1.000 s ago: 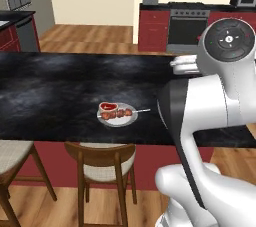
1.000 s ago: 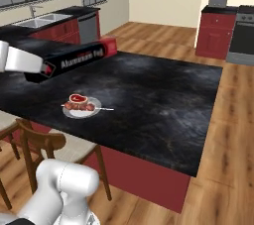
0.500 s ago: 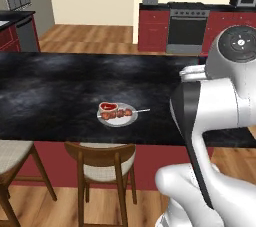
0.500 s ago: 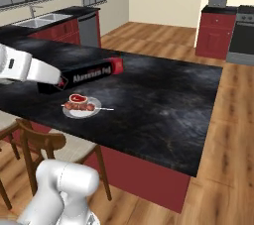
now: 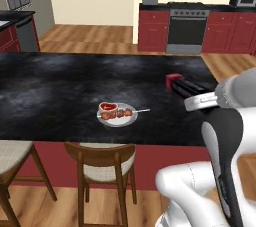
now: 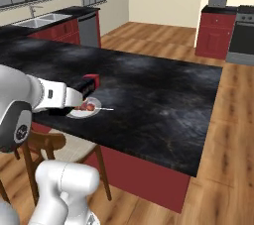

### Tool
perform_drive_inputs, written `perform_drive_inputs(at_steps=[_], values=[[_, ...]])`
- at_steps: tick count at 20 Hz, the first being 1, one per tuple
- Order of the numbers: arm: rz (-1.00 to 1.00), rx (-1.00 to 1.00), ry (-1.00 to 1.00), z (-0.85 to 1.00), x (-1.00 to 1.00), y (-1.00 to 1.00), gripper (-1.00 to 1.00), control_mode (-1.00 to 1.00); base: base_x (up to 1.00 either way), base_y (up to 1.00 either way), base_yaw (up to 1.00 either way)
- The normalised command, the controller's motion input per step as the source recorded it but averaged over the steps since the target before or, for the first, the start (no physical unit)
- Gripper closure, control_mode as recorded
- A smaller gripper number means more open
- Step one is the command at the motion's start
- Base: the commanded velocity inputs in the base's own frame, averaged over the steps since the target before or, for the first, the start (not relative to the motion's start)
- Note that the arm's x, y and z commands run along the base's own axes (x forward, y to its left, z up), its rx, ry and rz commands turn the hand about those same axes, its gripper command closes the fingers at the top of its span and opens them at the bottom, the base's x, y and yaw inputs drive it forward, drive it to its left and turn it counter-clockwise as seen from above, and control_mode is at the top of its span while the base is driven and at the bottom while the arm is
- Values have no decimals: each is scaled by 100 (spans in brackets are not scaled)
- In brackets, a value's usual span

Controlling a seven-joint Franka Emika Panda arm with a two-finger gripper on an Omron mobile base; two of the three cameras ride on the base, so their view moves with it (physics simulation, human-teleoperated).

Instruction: Retrieve the tupperware and aluminum foil from the cabinet and place them on the dining counter near the plate with kebab skewer and steak to prepare for storing leftovers.

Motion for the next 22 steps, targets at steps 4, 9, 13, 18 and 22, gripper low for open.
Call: perform_drive_inputs(at_steps=[4, 9, 13, 18, 22], values=[[3, 9, -2, -69, 75, 0, 100, -100, 0, 0, 0], [-9, 1, 3, -37, 66, -18, 100, -100, 0, 0, 0], [-16, 0, 6, -34, 49, -24, 100, -100, 0, 0, 0], [-12, 0, 1, -48, 32, -22, 100, -100, 0, 0, 0], [-6, 0, 7, -53, 34, -11, 100, -100, 0, 0, 0]])
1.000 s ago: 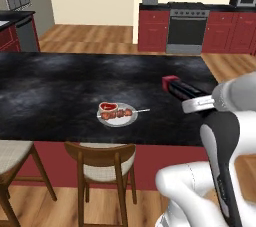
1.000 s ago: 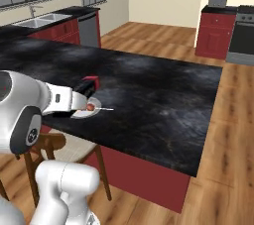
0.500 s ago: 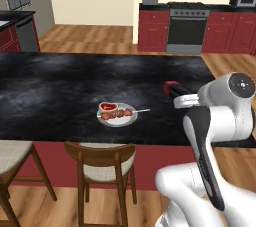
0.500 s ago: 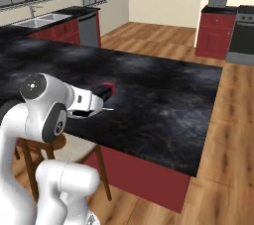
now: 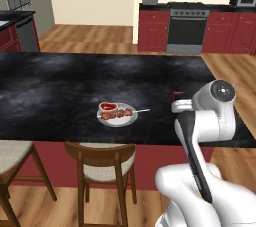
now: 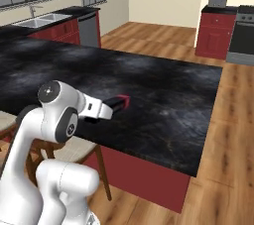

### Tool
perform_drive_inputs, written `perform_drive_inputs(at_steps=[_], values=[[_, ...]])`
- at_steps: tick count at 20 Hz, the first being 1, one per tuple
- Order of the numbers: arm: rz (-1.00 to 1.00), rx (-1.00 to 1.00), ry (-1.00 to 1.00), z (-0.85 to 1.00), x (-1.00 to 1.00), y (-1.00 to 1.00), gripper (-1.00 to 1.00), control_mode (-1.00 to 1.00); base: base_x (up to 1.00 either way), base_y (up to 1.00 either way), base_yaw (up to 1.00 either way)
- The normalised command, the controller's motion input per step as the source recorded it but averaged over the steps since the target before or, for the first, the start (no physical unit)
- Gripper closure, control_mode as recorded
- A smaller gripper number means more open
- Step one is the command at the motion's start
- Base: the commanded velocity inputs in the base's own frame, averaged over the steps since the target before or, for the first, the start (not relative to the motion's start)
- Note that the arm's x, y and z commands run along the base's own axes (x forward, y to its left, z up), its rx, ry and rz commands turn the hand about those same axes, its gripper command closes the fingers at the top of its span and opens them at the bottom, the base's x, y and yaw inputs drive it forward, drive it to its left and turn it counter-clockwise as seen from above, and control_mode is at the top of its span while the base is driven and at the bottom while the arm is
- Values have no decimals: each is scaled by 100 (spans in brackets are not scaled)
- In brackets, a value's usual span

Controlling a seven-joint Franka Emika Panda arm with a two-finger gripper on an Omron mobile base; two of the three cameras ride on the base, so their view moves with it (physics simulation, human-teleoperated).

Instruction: Retrieve the tupperware and aluminum foil from the cabinet and place them on the dining counter near the plate with kebab skewer and steak to prepare for storing leftovers.

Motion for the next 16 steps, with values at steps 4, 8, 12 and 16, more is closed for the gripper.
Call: perform_drive_inputs(at_steps=[4, 8, 12, 16], values=[[0, 0, 10, -46, 51, 0, 100, -100, 0, 0, 0], [0, 1, 13, -35, 71, 1, 100, -100, 0, 0, 0], [0, 1, 15, -36, 74, 6, 100, -100, 0, 0, 0], [0, 0, 23, -46, 71, 17, 100, -100, 0, 0, 0]])
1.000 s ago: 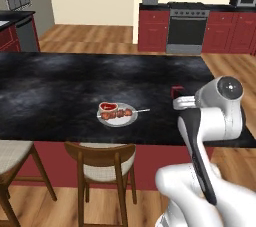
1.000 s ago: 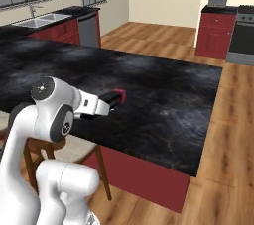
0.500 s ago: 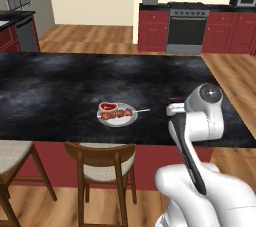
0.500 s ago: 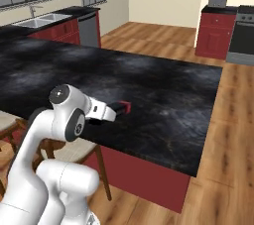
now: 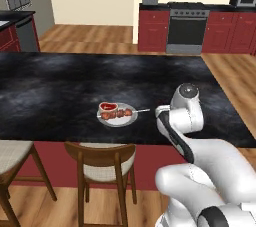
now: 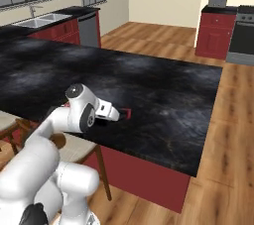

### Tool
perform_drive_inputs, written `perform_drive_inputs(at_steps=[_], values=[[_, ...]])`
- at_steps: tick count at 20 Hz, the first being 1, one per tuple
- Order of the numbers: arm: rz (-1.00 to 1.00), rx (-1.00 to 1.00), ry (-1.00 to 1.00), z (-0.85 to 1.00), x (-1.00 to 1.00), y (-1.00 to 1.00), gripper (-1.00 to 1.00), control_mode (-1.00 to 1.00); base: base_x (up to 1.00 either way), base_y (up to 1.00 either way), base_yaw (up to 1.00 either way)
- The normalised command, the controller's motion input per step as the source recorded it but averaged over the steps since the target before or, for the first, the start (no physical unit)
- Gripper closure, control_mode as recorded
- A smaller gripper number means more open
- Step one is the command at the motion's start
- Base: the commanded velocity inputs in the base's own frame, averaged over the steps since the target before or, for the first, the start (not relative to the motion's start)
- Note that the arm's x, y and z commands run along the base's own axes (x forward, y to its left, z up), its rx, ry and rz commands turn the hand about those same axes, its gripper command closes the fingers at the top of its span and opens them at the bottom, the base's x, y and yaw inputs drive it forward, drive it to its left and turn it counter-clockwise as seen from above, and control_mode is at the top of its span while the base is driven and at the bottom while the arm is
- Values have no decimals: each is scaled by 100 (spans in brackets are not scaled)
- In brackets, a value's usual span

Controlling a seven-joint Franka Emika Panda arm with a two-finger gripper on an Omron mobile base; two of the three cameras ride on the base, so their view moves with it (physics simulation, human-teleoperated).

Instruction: Retrieve the tupperware and aluminum foil from the cabinet and place them on the dining counter near the plate with kebab skewer and steak to prepare for storing leftovers.

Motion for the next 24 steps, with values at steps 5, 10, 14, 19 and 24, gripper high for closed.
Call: perform_drive_inputs(at_steps=[5, 10, 14, 19, 24], values=[[0, 0, 27, -37, 66, 26, 100, -100, 0, 0, 0], [0, 0, 22, -22, 66, 28, 100, -100, 0, 0, 0], [0, 0, 14, -37, 66, 19, 100, -100, 0, 0, 0], [-1, 0, 8, -65, 55, 0, 100, -100, 0, 0, 0], [-3, 0, 7, -53, 38, 0, -100, -100, 0, 0, 0]])
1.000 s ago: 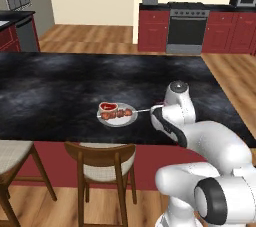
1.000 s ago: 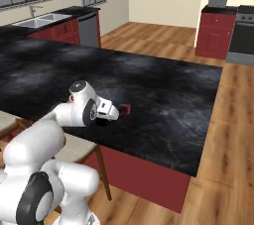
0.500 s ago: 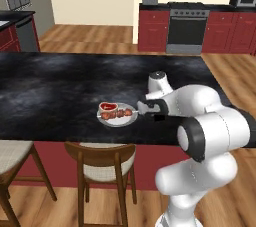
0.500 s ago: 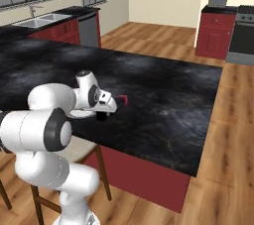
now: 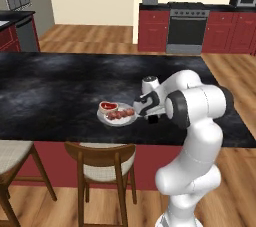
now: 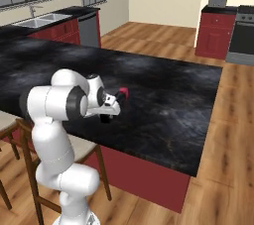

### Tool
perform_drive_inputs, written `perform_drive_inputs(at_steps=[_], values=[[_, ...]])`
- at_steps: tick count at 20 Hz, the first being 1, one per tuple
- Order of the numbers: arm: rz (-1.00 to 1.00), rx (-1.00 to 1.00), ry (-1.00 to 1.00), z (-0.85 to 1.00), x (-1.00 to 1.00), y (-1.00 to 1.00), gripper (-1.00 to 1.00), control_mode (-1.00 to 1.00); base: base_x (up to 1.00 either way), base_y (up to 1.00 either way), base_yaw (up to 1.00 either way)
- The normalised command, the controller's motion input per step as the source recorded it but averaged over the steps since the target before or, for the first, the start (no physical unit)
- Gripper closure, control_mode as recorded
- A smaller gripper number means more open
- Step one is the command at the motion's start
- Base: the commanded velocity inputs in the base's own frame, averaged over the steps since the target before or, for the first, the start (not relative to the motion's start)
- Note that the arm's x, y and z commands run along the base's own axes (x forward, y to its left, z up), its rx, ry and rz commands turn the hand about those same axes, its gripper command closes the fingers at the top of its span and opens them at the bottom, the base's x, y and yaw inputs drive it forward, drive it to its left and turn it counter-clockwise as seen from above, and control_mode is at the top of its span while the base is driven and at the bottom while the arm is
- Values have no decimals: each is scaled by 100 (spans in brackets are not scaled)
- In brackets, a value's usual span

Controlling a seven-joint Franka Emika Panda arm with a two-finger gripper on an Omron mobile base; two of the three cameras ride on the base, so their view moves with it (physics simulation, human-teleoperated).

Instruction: Retrieve the tupperware and aluminum foil from the cabinet and place them on the dining counter near the plate with kebab skewer and steak to prepare for storing leftovers.

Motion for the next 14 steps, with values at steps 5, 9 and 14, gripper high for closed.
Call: perform_drive_inputs(at_steps=[5, 9, 14], values=[[-8, 0, 5, 3, 6, 0, -100, -100, 0, 0, 0], [-15, 0, 0, 52, -5, 0, -100, -100, 0, 0, 0], [-19, 0, 0, 89, -17, -11, -100, -100, 0, 0, 0]])
